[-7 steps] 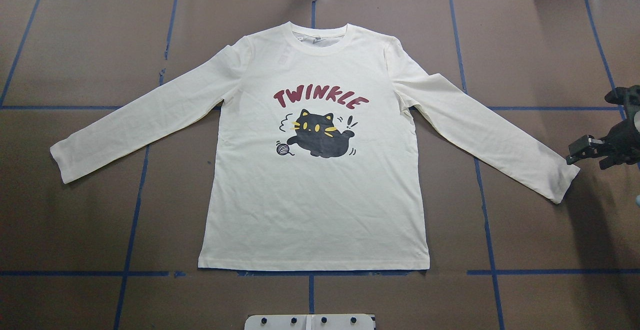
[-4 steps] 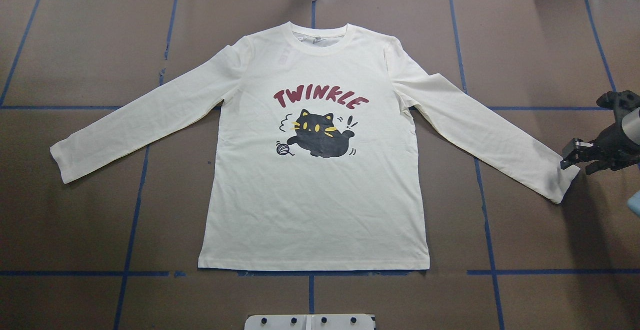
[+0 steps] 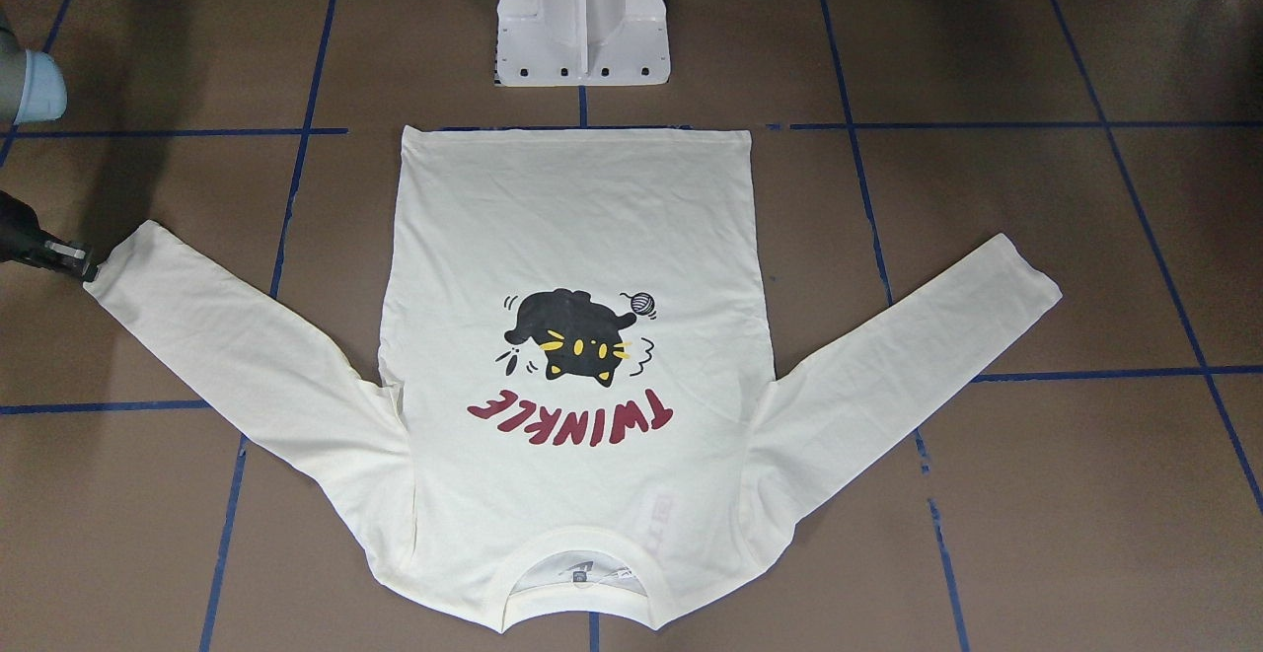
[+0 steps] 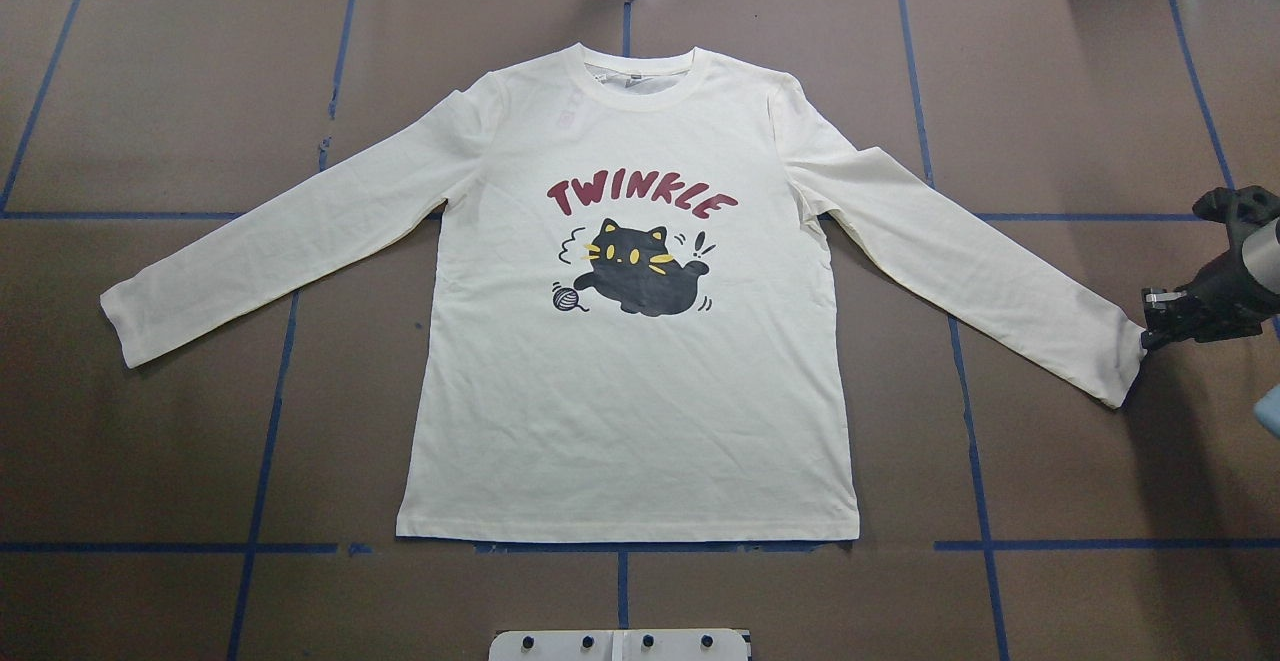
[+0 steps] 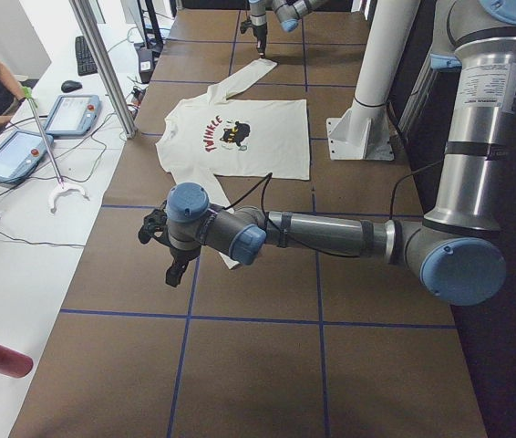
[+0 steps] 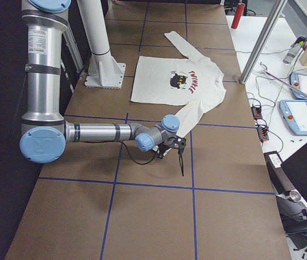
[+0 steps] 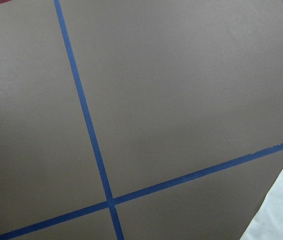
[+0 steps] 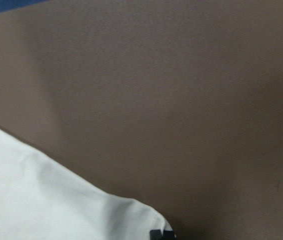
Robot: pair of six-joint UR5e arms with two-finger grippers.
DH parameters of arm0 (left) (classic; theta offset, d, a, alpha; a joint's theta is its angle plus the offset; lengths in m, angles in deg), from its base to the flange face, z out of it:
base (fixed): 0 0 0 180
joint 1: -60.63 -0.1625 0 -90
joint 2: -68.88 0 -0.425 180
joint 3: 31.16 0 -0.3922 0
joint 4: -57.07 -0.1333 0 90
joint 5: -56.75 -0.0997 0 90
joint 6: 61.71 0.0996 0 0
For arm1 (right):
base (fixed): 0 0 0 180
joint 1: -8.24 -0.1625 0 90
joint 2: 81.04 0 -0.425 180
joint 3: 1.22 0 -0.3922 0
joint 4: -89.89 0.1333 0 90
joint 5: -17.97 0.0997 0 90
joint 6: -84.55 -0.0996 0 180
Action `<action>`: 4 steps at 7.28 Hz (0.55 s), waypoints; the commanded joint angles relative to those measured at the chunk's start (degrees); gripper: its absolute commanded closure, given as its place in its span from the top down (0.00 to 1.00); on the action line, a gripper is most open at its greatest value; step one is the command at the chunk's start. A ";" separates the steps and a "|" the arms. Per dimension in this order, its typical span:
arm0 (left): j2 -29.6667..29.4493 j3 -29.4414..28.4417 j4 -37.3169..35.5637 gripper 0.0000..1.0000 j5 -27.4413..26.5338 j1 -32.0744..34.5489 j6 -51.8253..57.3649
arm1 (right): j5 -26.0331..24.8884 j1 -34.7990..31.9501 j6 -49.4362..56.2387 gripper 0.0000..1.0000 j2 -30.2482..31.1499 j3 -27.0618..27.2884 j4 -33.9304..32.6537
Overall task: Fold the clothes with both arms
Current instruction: 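Lower the right gripper to the cuff of the sleeve nearest it and grasp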
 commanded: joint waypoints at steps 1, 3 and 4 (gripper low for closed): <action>-0.09 0.11 0.08 1.00 0.05 -0.06 0.04 | 1.09 -0.05 -0.28 0.00 -2.33 2.77 -0.90; -0.09 0.11 0.09 1.00 0.05 -0.06 0.04 | 3.55 -0.23 -1.15 0.00 -9.77 8.03 -9.45; -0.09 0.64 0.17 1.00 0.05 -0.06 0.12 | 3.21 -0.06 -2.72 0.00 -16.35 10.67 -17.61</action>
